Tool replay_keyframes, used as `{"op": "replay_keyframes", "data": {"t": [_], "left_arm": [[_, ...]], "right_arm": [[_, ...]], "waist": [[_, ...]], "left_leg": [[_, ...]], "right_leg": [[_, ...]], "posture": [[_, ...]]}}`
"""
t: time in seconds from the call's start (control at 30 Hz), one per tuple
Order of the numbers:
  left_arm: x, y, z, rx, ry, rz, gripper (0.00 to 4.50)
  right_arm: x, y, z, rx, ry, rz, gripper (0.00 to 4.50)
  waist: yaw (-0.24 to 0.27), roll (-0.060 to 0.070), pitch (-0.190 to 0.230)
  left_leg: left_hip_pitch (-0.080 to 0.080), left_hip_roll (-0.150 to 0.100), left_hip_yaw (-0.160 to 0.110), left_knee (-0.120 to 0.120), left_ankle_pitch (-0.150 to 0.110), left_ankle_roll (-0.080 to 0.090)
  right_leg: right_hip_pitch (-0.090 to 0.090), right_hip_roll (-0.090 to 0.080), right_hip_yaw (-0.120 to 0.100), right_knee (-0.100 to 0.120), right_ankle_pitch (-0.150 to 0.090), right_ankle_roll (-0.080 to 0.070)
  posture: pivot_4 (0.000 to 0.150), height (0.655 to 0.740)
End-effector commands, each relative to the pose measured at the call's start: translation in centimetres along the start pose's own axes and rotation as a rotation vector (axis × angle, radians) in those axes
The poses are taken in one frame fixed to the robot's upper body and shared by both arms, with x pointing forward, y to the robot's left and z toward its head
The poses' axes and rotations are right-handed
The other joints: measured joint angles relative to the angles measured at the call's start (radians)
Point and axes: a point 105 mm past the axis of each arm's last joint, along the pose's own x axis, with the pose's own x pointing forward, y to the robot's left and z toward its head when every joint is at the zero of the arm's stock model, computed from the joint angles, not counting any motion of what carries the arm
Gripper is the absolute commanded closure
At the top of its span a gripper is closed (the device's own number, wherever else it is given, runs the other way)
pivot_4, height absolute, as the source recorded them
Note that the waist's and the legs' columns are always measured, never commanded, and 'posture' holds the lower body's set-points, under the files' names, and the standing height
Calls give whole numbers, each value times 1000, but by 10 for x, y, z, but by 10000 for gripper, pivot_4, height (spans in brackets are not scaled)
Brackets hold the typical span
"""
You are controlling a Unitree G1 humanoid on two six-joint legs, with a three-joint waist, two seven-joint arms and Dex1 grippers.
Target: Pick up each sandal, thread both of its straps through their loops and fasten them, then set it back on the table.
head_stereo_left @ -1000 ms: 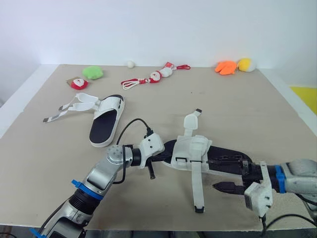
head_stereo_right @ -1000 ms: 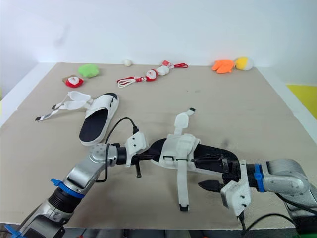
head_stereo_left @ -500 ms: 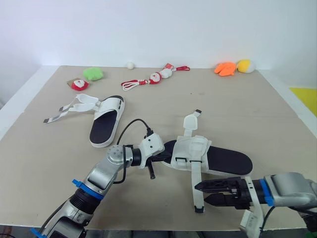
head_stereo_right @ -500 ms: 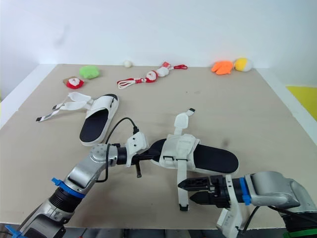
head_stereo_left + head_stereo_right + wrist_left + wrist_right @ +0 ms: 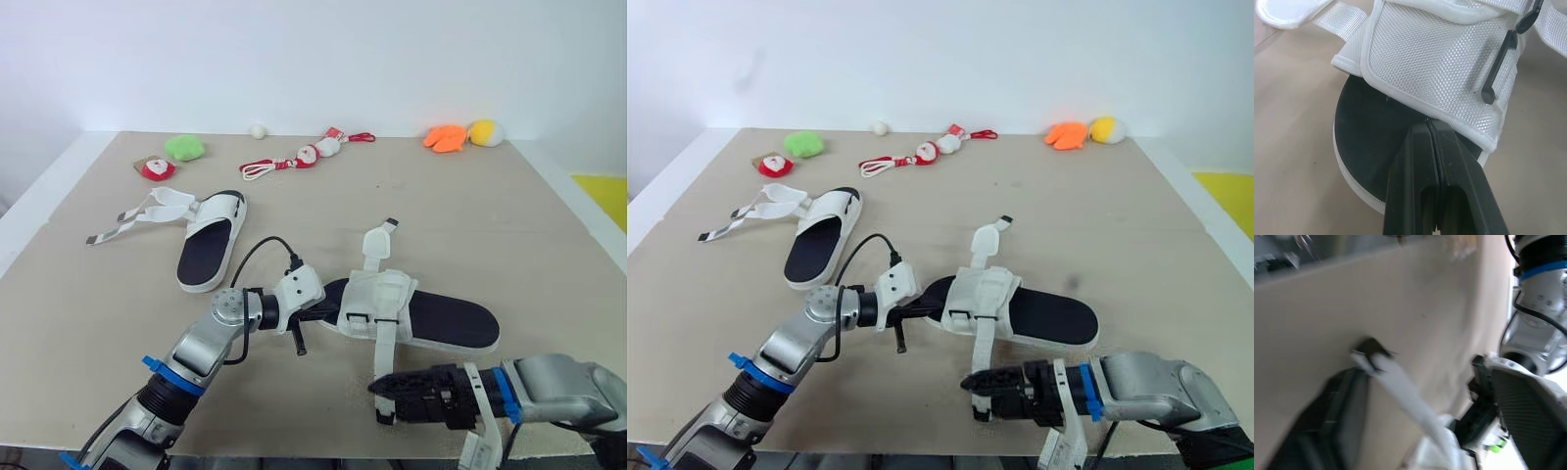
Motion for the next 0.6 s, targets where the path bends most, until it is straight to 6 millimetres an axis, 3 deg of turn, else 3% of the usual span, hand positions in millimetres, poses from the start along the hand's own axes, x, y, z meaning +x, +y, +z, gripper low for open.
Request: {"op": "replay_keyframes", "data": {"t": [0.03,0.13,0.17,0.2,0.33,0.6], "left_arm": [[7,-15,-29,-58,105,-49,45000],[7,-14,-28,-56,105,-50,45000],[7,-14,-28,-56,105,-51,45000],[7,-14,-28,-55,105,-51,45000],[7,-13,-28,-54,106,-50,45000],[7,-13,-28,-59,105,-50,45000]], "right_arm": [[2,8,5,-1,-27,35,23666],[1,12,1,14,-12,42,39808],[1,14,-1,22,-5,42,39808],[0,16,-2,26,1,44,44920],[-5,18,-5,51,10,15,44920],[-25,1,1,101,-35,-107,44920]], "waist": [[0,0,0],[0,0,0],[-1,0,0],[-1,0,0],[-1,0,0],[-1,0,1]], "left_leg": [[0,0,0,0,0,0],[0,0,0,1,0,0],[0,0,0,1,0,0],[0,0,0,1,0,0],[0,-1,0,1,0,0],[0,-4,1,0,0,1]], "right_leg": [[0,0,0,0,0,0],[0,0,0,0,0,0],[0,0,0,0,0,0],[0,0,0,0,0,0],[-1,-1,0,0,0,0],[2,-3,1,0,0,0]], "posture": [[1500,7400],[1500,7400],[1500,7400],[1500,7400],[1500,7400],[1500,7400]]}}
